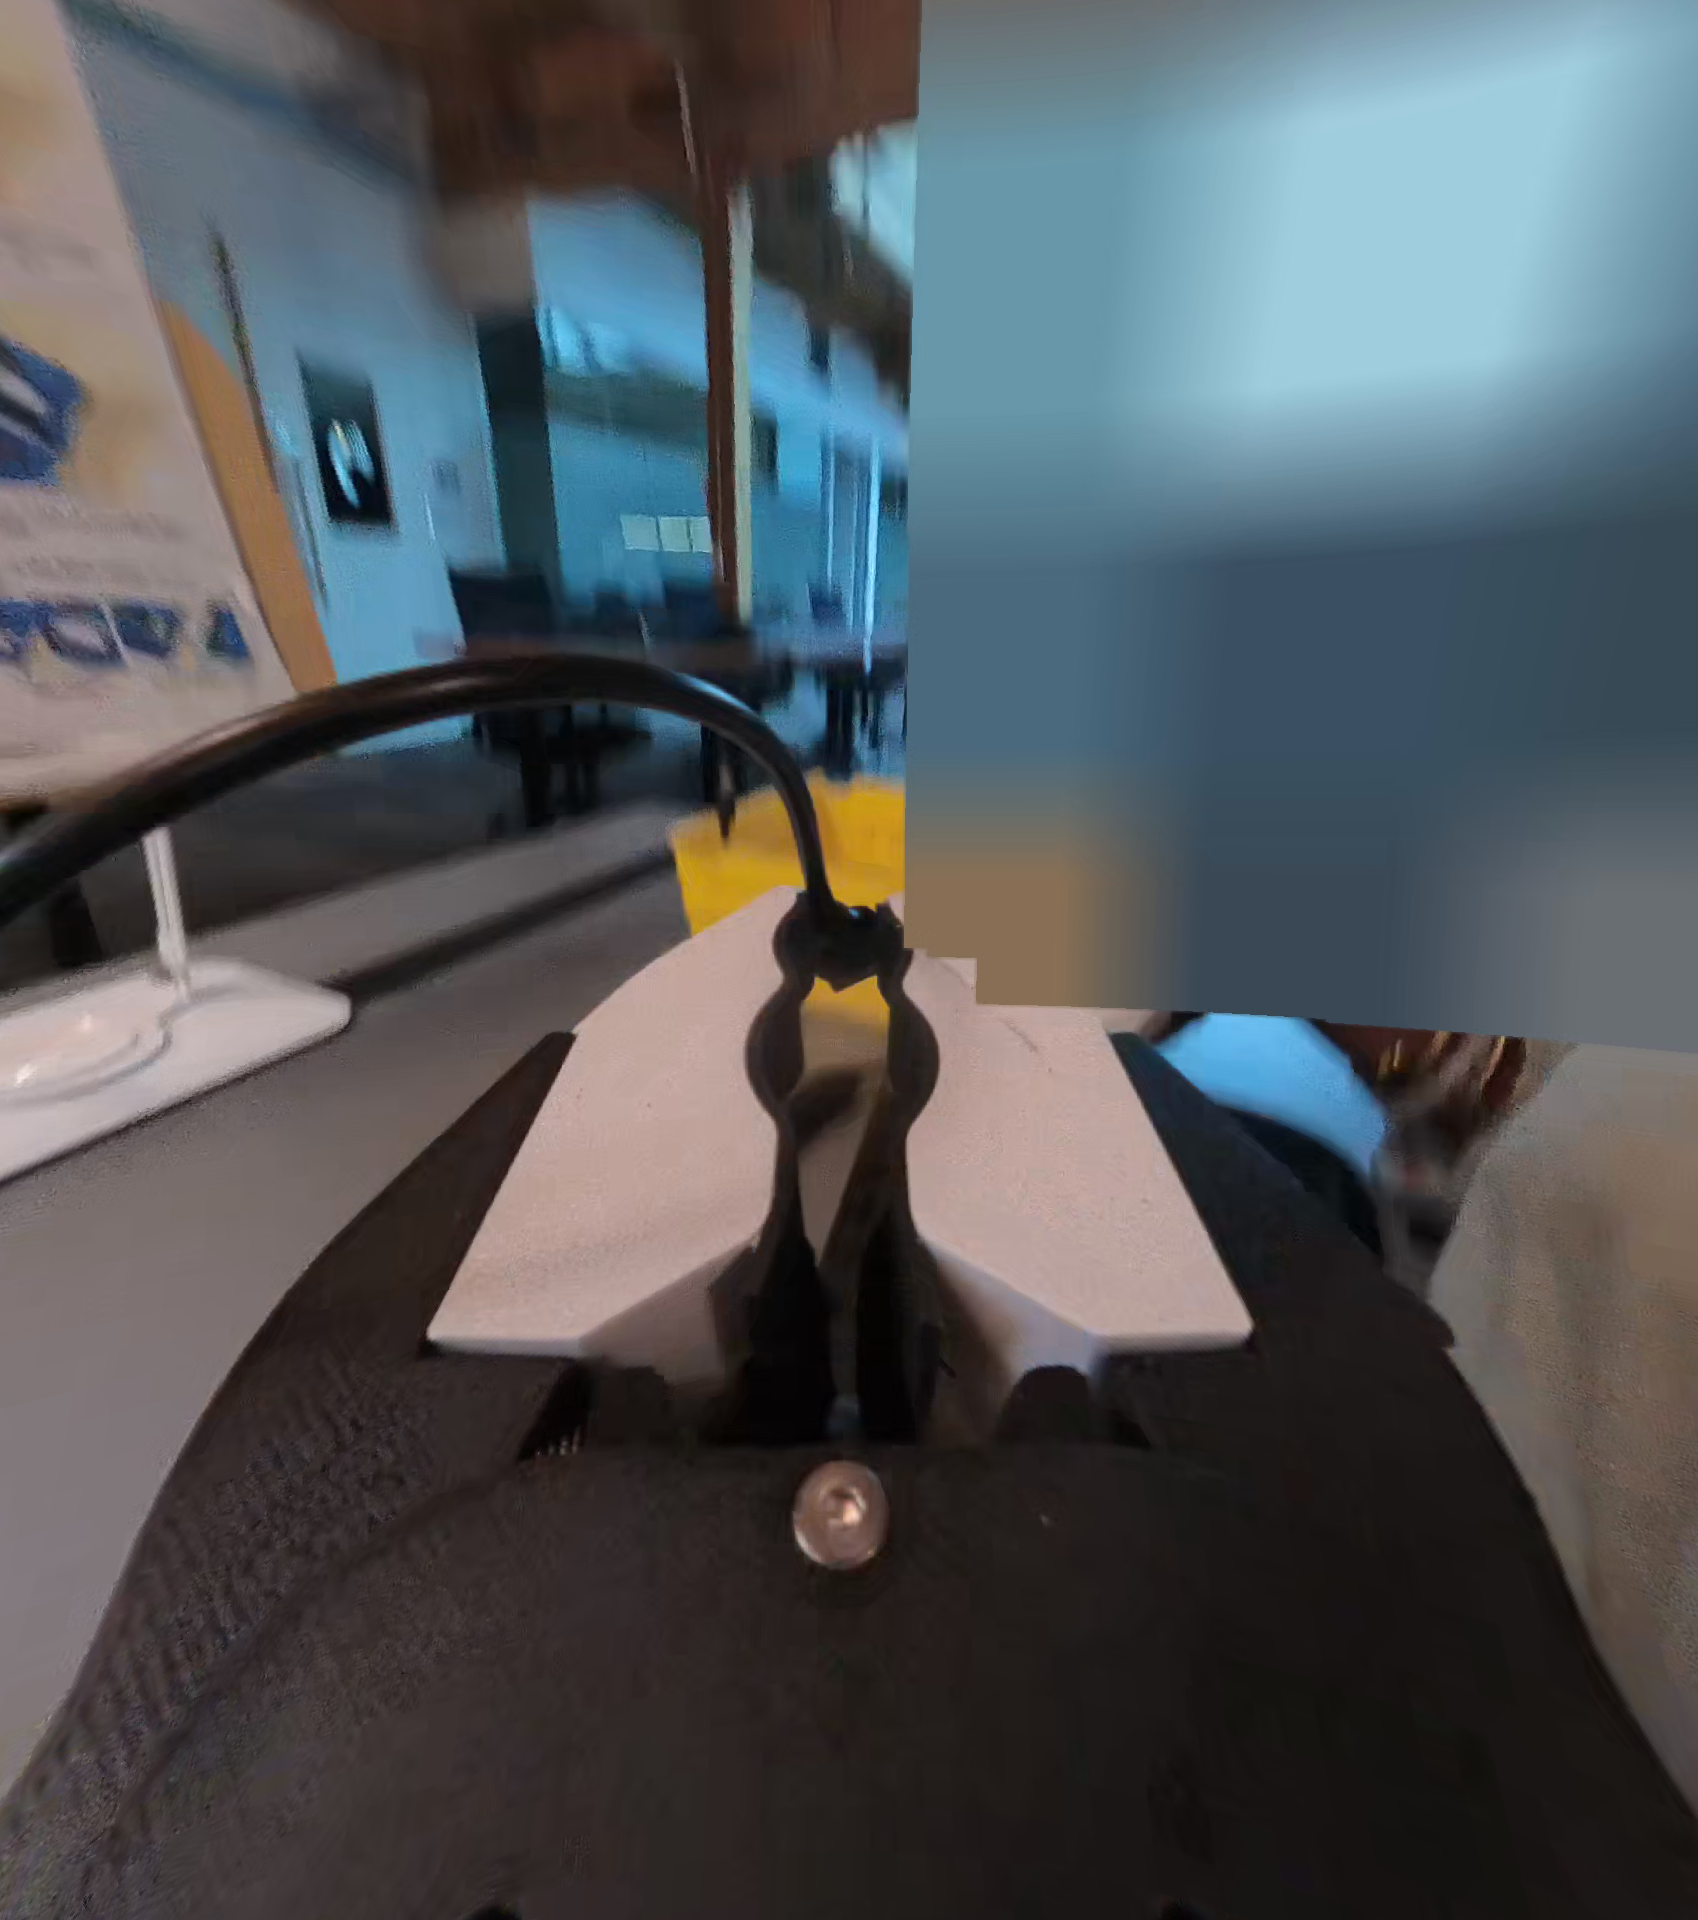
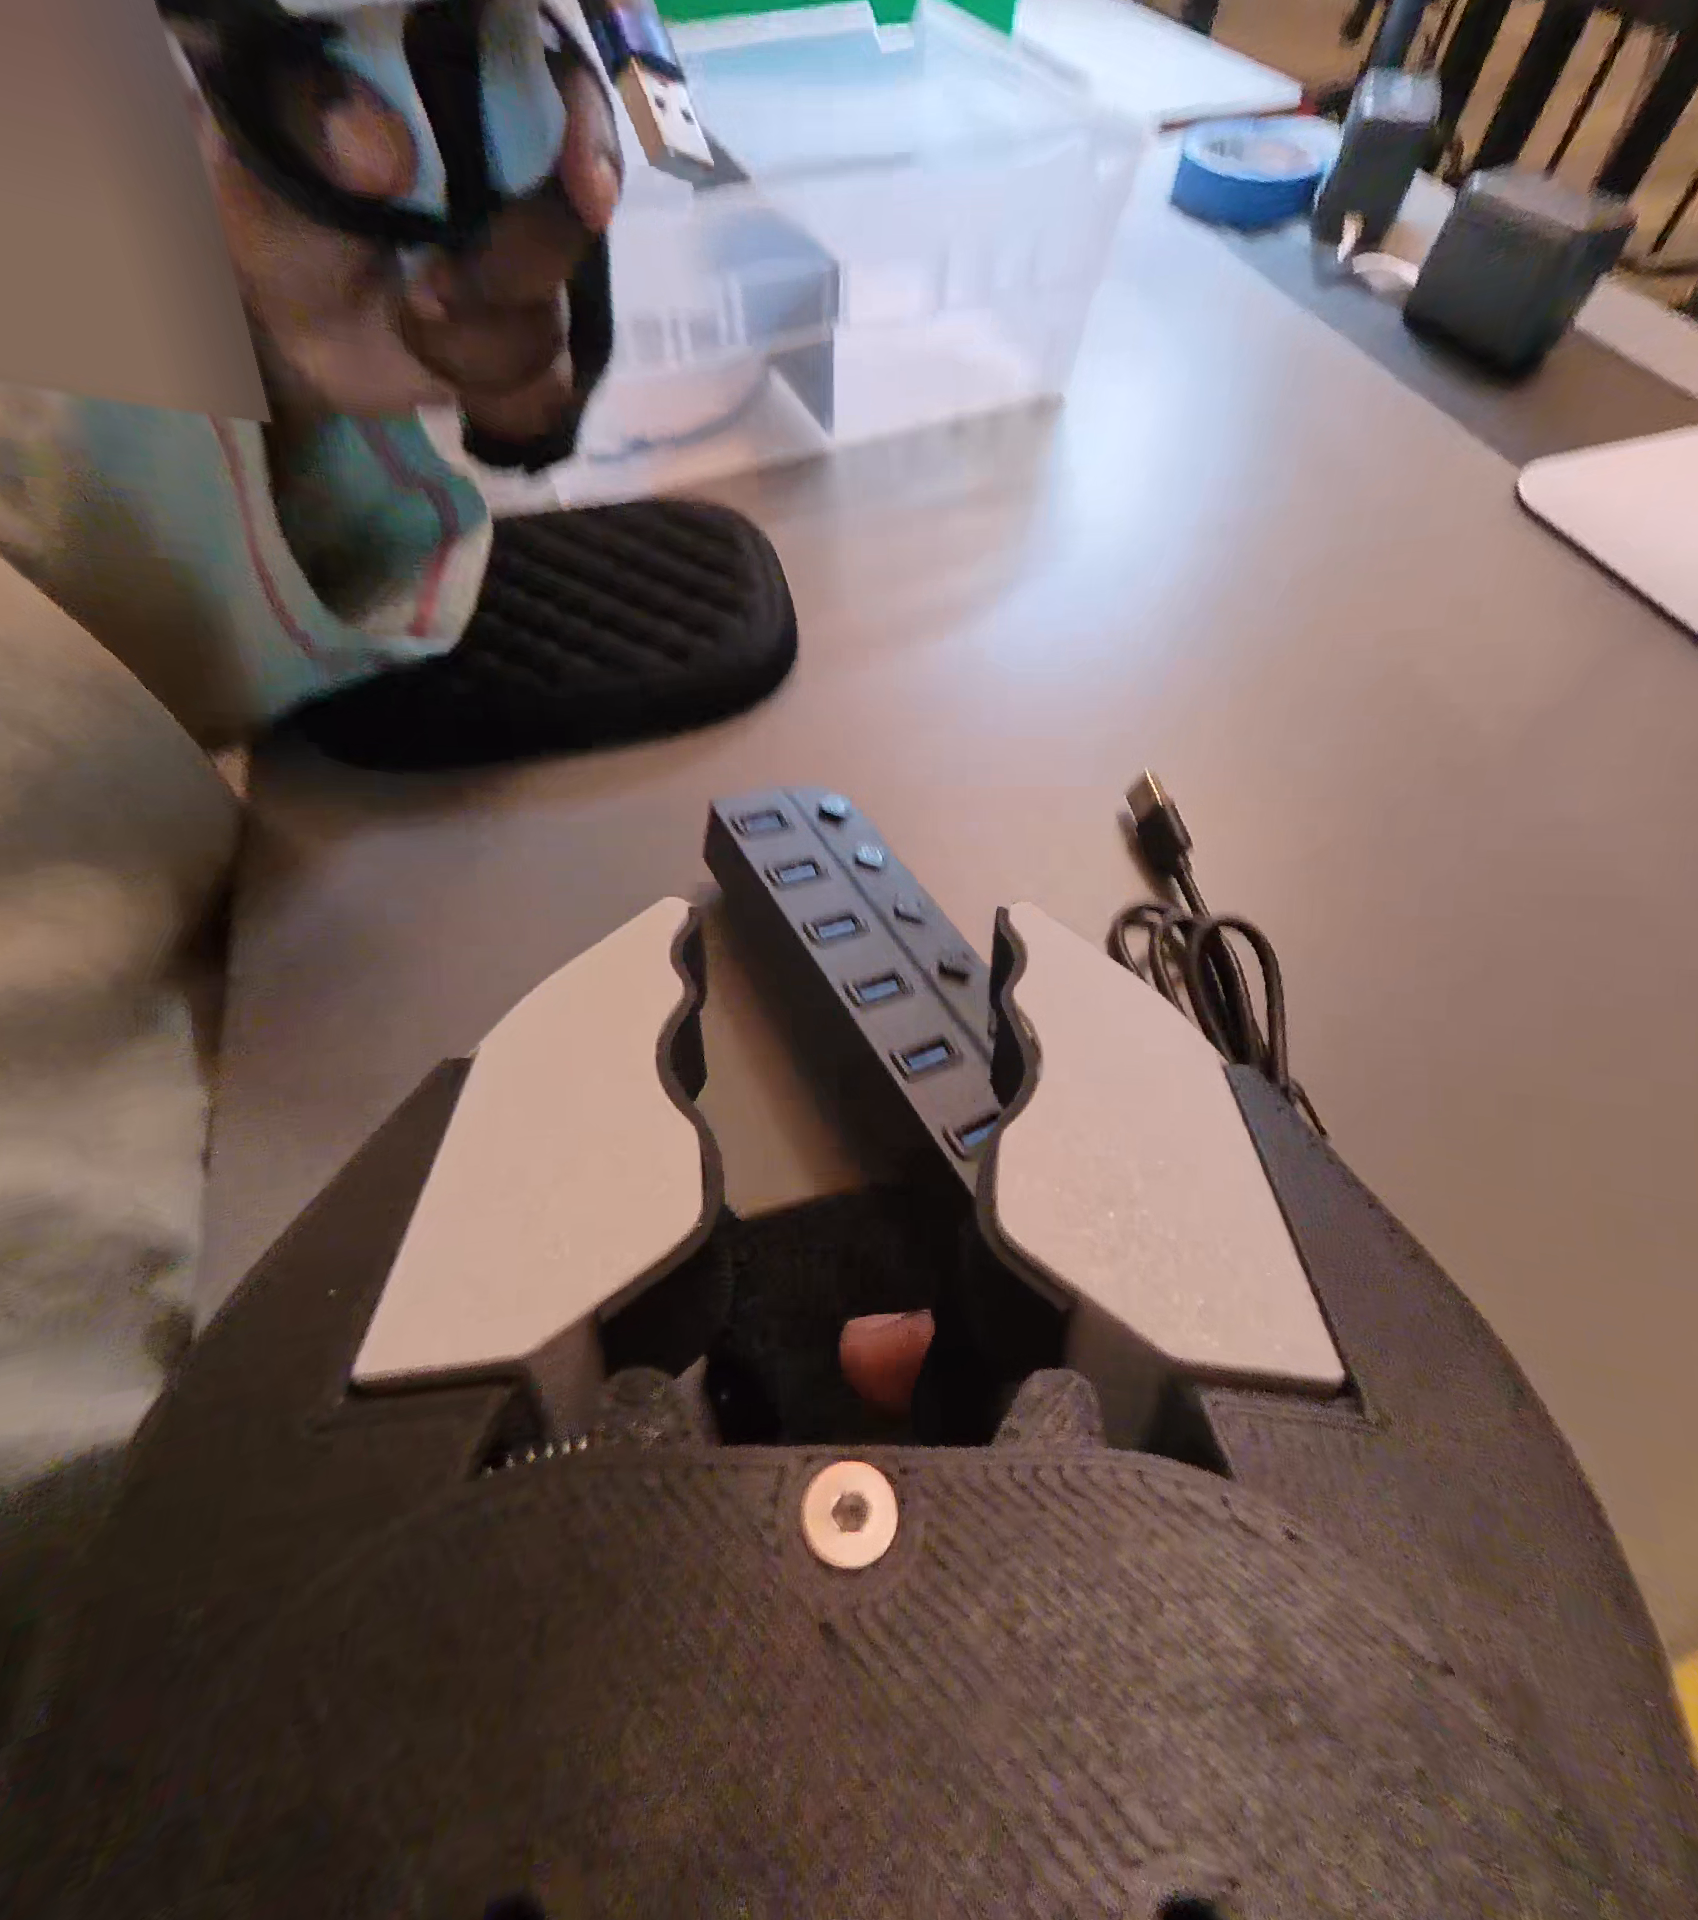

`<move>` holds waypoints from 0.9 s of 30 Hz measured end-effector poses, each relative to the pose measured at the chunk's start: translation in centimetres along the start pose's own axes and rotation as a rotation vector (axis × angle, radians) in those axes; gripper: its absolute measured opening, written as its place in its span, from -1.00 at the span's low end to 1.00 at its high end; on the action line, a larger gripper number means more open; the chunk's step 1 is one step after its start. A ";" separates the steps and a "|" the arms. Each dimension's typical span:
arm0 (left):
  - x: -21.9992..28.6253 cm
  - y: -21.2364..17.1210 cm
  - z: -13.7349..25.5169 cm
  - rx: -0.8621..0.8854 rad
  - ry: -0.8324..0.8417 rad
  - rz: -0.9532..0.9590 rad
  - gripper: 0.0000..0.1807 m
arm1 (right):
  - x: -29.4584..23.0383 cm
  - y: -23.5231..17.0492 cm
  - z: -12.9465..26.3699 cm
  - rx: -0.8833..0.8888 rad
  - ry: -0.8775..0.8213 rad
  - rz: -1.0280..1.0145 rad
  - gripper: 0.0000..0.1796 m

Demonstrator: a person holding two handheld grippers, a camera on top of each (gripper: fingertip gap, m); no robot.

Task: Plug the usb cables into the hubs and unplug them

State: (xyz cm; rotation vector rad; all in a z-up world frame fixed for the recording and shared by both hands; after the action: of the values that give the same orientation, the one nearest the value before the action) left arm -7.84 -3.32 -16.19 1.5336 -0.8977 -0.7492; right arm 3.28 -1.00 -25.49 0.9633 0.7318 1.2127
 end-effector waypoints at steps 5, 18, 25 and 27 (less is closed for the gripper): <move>0.7 -2.8 -2.3 -0.272 -0.163 0.059 -0.87 | 0.5 -2.4 -1.3 -0.194 0.002 0.072 -0.29; 1.4 -9.7 -3.3 -0.669 -0.368 0.074 -0.87 | 0.1 -3.9 -3.6 -0.295 0.056 0.162 -0.36; 1.0 -11.5 -3.8 -0.712 -0.418 0.083 -0.87 | 0.5 -4.9 -3.8 -0.335 0.050 0.215 -0.44; 0.9 -11.6 -3.7 -0.710 -0.418 0.082 -0.87 | 0.2 -4.8 -3.7 -0.348 0.077 0.219 -0.41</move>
State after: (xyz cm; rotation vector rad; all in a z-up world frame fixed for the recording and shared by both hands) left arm -2.66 -1.53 -27.10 0.7209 -0.8564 -1.1982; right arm 2.12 -0.33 -31.43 0.7220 0.4600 1.5173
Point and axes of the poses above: each gripper's, where its closed fingertips meet, z back along the fingers, y out of its top, x = y × z across the jaws, the point moved 1 cm from there along z, back along the fingers, and after that the axes turned 6 degrees about -y, right-handed, at the moved point
